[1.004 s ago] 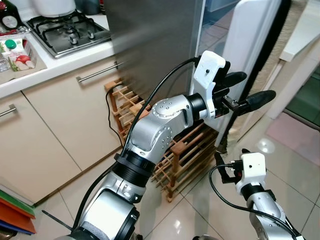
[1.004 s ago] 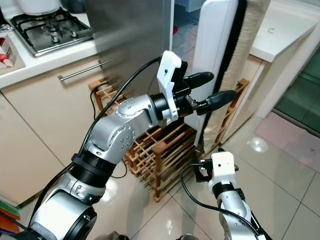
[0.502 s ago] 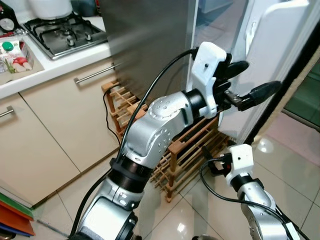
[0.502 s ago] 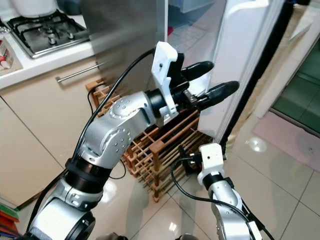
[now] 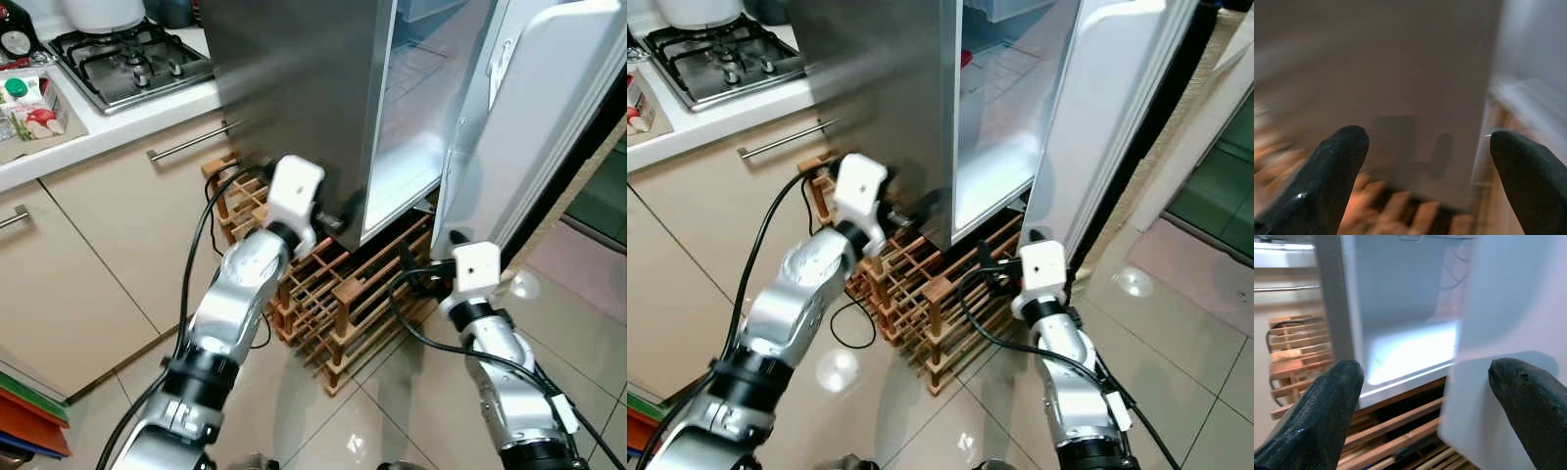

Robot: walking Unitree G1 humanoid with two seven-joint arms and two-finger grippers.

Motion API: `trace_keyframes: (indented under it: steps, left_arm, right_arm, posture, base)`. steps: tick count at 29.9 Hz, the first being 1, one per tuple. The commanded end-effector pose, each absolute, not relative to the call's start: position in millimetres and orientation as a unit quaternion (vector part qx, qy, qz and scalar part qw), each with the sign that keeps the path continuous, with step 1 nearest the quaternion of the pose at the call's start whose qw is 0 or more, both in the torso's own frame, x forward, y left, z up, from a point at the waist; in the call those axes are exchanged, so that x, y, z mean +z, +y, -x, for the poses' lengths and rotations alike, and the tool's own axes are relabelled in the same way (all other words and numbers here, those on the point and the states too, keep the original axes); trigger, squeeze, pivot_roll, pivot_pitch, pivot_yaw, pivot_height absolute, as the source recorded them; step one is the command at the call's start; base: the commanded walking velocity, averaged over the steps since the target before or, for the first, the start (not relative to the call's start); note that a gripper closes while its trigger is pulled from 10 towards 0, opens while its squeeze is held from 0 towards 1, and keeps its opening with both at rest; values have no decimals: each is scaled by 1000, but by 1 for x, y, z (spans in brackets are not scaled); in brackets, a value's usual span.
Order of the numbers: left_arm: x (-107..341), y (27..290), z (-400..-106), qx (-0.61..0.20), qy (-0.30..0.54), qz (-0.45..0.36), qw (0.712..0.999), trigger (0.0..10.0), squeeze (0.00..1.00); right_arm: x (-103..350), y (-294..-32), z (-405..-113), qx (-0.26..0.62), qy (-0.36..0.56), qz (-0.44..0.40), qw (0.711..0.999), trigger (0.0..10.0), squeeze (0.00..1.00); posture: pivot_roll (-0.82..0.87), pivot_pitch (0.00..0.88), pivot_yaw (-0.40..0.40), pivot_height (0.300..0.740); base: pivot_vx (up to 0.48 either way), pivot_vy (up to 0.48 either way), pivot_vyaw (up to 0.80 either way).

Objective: Restocking fridge

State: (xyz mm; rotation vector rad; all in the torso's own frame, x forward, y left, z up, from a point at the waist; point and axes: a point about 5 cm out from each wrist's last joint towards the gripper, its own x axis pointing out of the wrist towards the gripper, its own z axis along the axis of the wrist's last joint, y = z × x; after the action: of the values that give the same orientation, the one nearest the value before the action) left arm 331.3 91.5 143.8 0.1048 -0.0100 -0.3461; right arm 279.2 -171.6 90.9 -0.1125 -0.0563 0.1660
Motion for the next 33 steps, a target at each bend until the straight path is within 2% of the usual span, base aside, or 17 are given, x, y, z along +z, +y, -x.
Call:
trace_keyframes:
  steps: [1,9,12,15,16,18,19,23,25,29,33]
  left_arm:
    - [131,116,-332,-80,-2,-93,992,10000,0]
    - [100,144,-320,-24,26,-129,991,10000,0]
    - [98,147,-317,-20,24,-136,990,10000,0]
    - [96,145,-313,-26,16,-142,989,10000,0]
    - [96,145,-313,-26,16,-142,989,10000,0]
    - [99,141,-315,-31,7,-139,990,10000,0]
    - [99,141,-315,-31,7,-139,990,10000,0]
    - [104,136,-317,-38,-6,-135,990,10000,0]
    - [105,136,-318,-40,-8,-134,990,10000,0]
    - [107,130,-320,-51,-10,-130,990,10000,0]
    - [109,122,-323,-68,-5,-114,991,10000,0]
  right_arm:
    - [93,-183,-282,58,-33,65,996,10000,0]
    - [96,-204,-281,11,-42,79,996,10000,0]
    - [96,-214,-278,-3,-43,88,995,10000,0]
    - [94,-248,-270,-53,-30,114,992,10000,0]
    - [94,-248,-270,-53,-30,114,992,10000,0]
    - [95,-279,-263,-106,-16,135,985,10000,0]
    - [95,-279,-263,-106,-16,135,985,10000,0]
    - [101,-312,-254,-165,-14,157,974,10000,0]
    - [104,-310,-254,-161,-22,154,975,10000,0]
    - [108,-256,-266,-58,-62,116,990,10000,0]
    - [97,-217,-268,-9,-51,78,996,10000,0]
  posture:
    - [-32,10,53,740]
    - [-39,13,54,740]
    - [-40,15,54,740]
    - [-36,14,54,740]
    - [-36,14,54,740]
    - [-36,13,54,740]
    - [-36,13,54,740]
    - [-45,18,55,740]
    - [-47,19,56,740]
    - [-50,22,57,740]
    - [-47,24,54,740]
  base:
    - [0,0,0]
    - [0,0,0]
    - [0,0,0]
    - [0,0,0]
    - [0,0,0]
    - [0,0,0]
    - [0,0,0]
    - [0,0,0]
    - [0,0,0]
    - [0,0,0]
    - [0,0,0]
